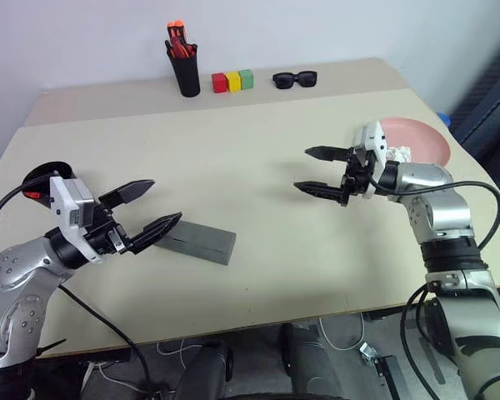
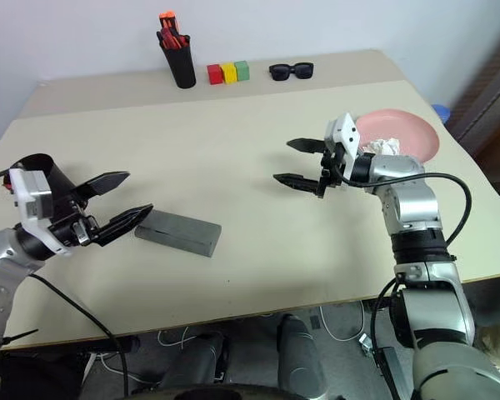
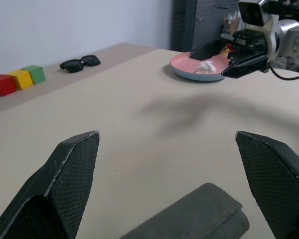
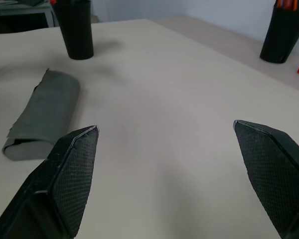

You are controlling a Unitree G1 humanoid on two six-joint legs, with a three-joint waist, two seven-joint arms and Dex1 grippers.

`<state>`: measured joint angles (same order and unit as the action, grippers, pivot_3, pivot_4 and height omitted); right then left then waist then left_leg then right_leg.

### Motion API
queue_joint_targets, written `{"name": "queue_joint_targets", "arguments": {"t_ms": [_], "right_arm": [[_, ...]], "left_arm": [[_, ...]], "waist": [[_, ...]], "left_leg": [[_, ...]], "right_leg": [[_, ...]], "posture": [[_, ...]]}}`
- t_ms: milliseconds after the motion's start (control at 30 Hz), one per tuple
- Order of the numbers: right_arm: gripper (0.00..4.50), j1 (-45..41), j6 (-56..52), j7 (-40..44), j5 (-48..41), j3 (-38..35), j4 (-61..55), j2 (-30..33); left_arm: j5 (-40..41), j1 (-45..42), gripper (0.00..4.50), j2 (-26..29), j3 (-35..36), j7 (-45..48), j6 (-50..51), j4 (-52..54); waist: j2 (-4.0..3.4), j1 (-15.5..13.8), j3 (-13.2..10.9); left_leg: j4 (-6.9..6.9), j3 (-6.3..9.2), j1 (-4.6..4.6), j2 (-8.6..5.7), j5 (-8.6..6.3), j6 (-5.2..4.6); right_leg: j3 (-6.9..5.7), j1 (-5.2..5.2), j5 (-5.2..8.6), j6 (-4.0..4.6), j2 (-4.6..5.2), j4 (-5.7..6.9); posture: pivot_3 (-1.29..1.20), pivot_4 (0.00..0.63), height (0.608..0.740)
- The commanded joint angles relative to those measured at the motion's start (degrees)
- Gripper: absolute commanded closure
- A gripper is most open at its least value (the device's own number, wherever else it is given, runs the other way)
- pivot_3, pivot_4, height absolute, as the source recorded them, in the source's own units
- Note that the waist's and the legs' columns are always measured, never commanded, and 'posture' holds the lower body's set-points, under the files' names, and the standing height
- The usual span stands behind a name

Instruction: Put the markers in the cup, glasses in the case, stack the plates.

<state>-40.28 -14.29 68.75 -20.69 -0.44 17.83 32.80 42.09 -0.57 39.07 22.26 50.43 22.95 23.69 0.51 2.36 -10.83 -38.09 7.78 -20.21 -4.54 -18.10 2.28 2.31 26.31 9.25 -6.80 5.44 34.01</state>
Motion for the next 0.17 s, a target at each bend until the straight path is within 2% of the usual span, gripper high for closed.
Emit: {"name": "queue_joint_targets", "arguments": {"t_ms": [33,167], "right_arm": [[0.08,0.80,-2.24,-0.92,-1.24,-0.97,-5.72,1.28],[0.08,1.84,-5.66,-2.34,-1.55,-0.96,-9.58,2.11]], "left_arm": [[-0.68,-1.32,0.00,-0.74,-0.96,0.32,-2.03,-0.53],[-1.44,-3.41,0.00,-1.81,-3.03,0.37,-2.72,-1.91]], "waist": [[0.00,-0.02,0.00],[0.00,-0.13,0.00]], "left_leg": [[0.00,0.00,0.00,0.00,0.00,0.00],[-0.01,-0.01,-0.03,0.00,0.00,0.00]], "right_leg": [[0.00,0.00,0.00,0.00,0.00,0.00],[0.00,0.01,0.00,0.00,0.01,-0.02]], "posture": [[0.00,0.150,0.740],[0.00,0.150,0.740]]}}
